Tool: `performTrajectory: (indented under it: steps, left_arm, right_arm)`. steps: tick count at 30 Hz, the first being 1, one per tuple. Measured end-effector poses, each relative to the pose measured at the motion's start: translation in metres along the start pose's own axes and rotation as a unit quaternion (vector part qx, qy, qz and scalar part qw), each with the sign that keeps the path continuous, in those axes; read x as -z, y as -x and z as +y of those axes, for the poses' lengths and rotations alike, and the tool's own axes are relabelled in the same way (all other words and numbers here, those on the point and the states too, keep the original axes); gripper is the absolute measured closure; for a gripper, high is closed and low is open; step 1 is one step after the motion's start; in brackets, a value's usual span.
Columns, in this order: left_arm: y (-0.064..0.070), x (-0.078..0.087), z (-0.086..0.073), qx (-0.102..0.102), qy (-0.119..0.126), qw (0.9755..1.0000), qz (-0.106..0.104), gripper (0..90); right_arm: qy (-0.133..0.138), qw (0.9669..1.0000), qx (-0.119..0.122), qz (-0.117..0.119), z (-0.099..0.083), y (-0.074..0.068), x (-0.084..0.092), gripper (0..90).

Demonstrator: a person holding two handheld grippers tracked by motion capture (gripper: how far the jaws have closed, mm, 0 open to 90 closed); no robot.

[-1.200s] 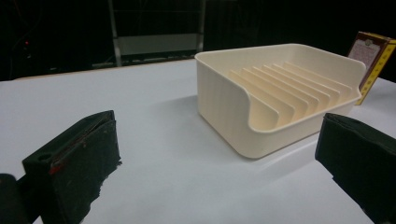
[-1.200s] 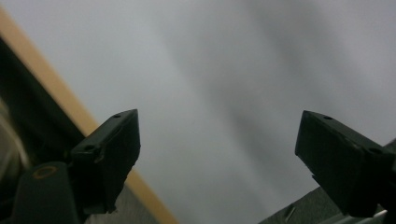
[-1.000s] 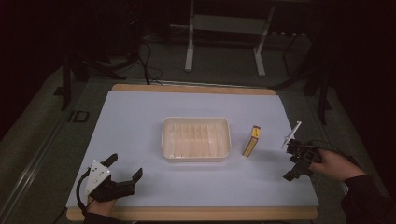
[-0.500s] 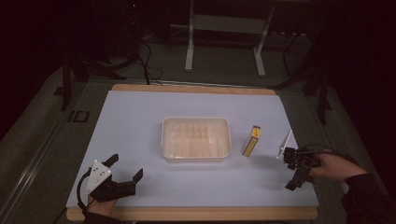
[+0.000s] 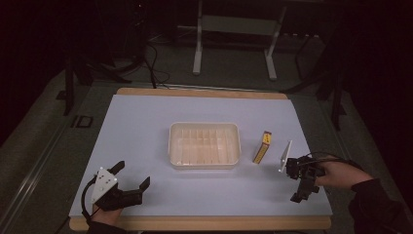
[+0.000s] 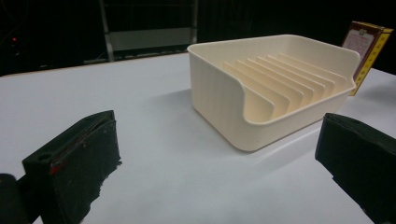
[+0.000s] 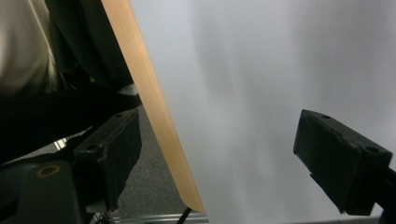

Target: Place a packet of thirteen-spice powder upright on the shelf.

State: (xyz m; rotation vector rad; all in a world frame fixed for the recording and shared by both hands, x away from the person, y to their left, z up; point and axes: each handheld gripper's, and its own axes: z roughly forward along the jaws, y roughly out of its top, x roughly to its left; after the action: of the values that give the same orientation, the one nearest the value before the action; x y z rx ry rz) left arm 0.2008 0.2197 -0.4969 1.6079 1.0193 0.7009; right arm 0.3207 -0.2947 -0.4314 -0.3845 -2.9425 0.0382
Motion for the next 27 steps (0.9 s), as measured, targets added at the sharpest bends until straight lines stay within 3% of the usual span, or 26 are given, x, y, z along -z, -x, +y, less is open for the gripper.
performTrajectory:
  steps: [11,27]
  left_arm:
    - [0.003,-0.004,-0.001,-0.008,-0.004,0.9997,-0.022,0.0]
    - [0.000,-0.003,-0.001,-0.003,-0.001,0.9998,-0.018,0.0]
  right_arm:
    - [-0.007,0.9996,0.027,0.008,0.020,-0.003,-0.002,15.0]
    - [-0.003,0.9969,0.076,0.018,0.060,-0.013,0.008,15.0]
